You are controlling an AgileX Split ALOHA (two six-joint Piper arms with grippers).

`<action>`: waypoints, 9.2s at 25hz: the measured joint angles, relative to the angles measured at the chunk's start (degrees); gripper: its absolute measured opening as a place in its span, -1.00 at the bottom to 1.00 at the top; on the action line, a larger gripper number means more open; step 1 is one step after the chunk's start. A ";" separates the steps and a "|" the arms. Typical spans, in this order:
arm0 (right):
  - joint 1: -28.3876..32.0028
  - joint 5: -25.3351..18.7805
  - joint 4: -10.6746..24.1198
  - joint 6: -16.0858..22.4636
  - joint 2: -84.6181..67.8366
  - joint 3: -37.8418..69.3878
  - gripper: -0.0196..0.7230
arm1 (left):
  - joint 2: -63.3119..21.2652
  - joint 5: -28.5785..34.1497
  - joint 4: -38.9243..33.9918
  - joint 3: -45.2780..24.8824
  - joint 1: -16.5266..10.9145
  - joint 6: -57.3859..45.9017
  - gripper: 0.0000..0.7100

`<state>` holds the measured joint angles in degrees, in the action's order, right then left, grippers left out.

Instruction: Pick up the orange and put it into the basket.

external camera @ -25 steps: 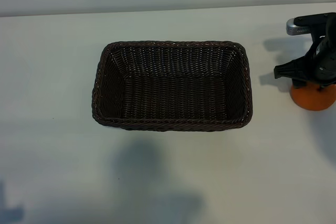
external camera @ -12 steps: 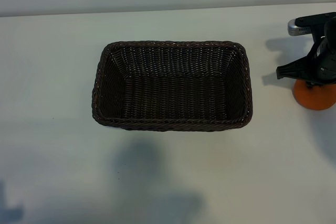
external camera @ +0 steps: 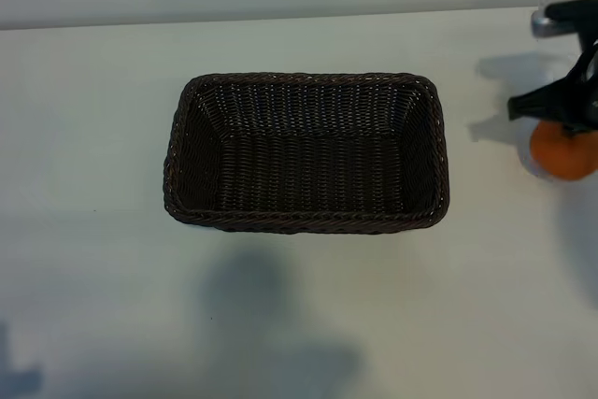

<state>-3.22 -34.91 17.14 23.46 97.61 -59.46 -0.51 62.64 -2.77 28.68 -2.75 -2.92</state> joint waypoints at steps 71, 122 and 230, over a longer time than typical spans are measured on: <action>-26.55 -9.01 -17.14 -18.25 15.37 -22.75 -0.69 | 0.00 0.00 0.00 0.00 0.00 0.00 0.67; -25.53 -27.98 -11.94 -18.35 16.58 -46.12 0.79 | 0.00 0.00 0.00 0.00 0.00 0.06 0.67; 9.17 -32.60 -17.71 -25.90 -87.58 10.74 0.65 | 0.00 0.00 0.00 0.00 0.00 0.03 0.67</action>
<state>5.95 -67.52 -0.56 -2.44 10.03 -48.72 -0.51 62.64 -2.77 28.68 -2.75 -2.89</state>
